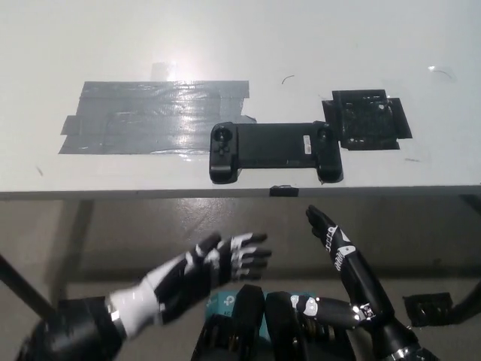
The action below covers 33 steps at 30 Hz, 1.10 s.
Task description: A controller is being placed at the center of the desk near the left hand and the robot uses its left hand's index finger to press a button at the left area of the controller
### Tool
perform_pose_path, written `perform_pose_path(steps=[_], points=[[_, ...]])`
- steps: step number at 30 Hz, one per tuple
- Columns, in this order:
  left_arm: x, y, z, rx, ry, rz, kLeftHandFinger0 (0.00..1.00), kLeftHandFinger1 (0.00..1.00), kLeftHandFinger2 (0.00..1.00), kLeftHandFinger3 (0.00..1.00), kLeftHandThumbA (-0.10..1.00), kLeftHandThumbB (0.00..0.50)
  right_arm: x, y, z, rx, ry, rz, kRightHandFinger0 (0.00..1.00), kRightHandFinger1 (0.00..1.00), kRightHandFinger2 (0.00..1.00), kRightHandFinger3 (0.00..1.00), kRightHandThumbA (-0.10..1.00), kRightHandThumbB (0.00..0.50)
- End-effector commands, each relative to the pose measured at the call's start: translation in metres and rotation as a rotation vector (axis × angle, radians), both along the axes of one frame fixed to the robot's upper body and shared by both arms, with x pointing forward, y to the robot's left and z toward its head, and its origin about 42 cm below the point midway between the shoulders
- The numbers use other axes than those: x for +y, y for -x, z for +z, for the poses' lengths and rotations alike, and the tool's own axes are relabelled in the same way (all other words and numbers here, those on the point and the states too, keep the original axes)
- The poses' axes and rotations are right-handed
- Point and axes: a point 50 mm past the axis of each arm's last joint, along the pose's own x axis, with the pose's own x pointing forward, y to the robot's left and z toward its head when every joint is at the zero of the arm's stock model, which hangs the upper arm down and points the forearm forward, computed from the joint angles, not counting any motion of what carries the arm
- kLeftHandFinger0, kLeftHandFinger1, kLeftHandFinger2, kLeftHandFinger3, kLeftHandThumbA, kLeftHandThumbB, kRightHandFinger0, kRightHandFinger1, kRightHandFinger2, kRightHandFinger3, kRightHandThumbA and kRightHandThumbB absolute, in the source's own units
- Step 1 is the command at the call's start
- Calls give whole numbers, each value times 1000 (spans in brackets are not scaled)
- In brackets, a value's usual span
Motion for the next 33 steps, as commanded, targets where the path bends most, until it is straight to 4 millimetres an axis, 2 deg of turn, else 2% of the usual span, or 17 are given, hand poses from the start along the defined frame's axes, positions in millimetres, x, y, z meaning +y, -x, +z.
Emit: perform_pose_path(steps=[1, 8, 12, 13, 15, 16, 20, 33], points=[[15, 13, -5, -492, -92, 434, 1000, 1000, 1000, 1000, 1000, 311, 2, 4, 9, -48, -35, 2, 1000, 1000, 1000, 1000, 987, 278], [4, 48, -35, -498, -113, 514, 1000, 1000, 1000, 1000, 1000, 295, -3, 38, -12, 2, -32, -14, 1000, 1000, 1000, 1000, 998, 260], [-3, 63, -47, -503, -104, 562, 1000, 1000, 1000, 1000, 1000, 285, -5, 50, -19, 27, -32, -22, 1000, 1000, 1000, 1000, 993, 245], [-5, 67, -50, -516, -100, 576, 1000, 1000, 1000, 1000, 1000, 270, -6, 51, -20, 29, -32, -27, 1000, 1000, 1000, 1000, 995, 241], [-8, 70, -53, -538, -86, 600, 1000, 1000, 1000, 1000, 1000, 264, -6, 52, -22, 30, -34, -33, 1000, 1000, 1000, 1000, 1000, 253], [-9, 72, -55, -547, -80, 610, 1000, 1000, 1000, 1000, 1000, 278, -6, 52, -22, 30, -37, -36, 1000, 1000, 1000, 1000, 1000, 251], [-16, 76, -60, -561, -77, 648, 1000, 1000, 1000, 1000, 1000, 274, -6, 55, -24, 28, -54, -51, 1000, 1000, 1000, 1000, 1000, 236], [-23, 73, -61, -601, -90, 690, 1000, 1000, 1000, 1000, 1000, 244, -6, 51, -22, 4, -61, -69, 1000, 1000, 1000, 1000, 1000, 234]])
